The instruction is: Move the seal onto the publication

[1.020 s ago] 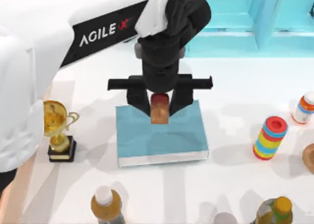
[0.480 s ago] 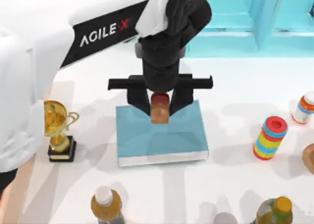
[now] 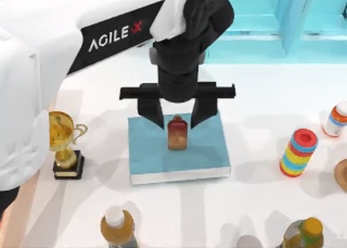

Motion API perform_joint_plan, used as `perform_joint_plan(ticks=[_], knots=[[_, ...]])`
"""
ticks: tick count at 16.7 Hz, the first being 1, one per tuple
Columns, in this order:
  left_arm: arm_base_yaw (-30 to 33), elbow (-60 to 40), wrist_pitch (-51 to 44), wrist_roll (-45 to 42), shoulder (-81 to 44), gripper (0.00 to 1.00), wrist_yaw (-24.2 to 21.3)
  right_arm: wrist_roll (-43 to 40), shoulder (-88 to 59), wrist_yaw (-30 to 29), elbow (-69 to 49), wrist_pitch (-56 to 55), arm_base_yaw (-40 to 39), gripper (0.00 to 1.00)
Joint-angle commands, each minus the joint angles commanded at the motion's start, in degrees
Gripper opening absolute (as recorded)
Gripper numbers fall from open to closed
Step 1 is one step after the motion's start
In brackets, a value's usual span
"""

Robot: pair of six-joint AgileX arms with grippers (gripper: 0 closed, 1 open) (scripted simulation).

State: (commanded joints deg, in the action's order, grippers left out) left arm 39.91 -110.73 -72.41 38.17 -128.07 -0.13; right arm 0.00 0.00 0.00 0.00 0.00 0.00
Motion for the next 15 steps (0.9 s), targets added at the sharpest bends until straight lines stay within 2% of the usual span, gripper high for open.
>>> perform_joint_plan(ticks=[3,4,15], knots=[[0.0,0.0,0.0,0.0,0.0,0.98,0.0,0.0,0.0,0.0,0.0,0.0,0.0,1.0],[0.0,0.0,0.0,0.0,0.0,1.0,0.0,0.0,0.0,0.0,0.0,0.0,0.0,1.0],[-0.03,-2.41,-2.4,0.05,-0.09,1.0,0.0,0.0,0.0,0.0,0.0,0.0,0.0,1.0]])
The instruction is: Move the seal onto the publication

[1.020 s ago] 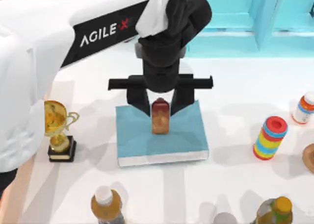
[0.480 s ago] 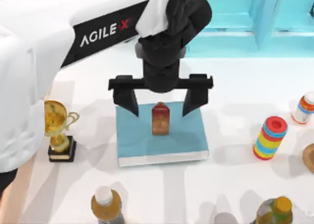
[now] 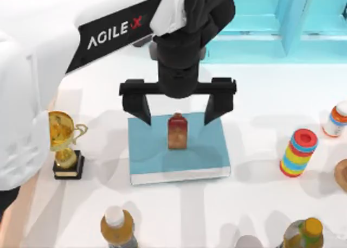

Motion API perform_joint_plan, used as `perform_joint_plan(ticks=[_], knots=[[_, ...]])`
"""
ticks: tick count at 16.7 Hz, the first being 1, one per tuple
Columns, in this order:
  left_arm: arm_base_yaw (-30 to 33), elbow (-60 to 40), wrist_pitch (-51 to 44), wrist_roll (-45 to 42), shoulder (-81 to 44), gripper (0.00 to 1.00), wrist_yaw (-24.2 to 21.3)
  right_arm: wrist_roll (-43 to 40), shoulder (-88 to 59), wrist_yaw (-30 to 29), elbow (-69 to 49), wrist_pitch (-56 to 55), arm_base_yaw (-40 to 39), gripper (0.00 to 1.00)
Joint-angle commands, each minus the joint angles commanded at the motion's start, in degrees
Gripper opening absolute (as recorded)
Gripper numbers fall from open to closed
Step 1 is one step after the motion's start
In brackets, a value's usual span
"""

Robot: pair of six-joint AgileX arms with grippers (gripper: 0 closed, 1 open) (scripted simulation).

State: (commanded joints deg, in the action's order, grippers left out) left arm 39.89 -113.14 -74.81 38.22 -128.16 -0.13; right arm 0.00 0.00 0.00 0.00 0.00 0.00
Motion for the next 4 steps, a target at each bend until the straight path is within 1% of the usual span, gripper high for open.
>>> perform_joint_plan(ticks=[2,4], knots=[[0.0,-3.16,-3.21,0.0,0.07,1.0,0.0,0.0,0.0,0.0,0.0,0.0,0.0,1.0],[0.0,-4.32,-4.38,0.0,0.13,1.0,0.0,0.0,0.0,0.0,0.0,0.0,0.0,1.0]])
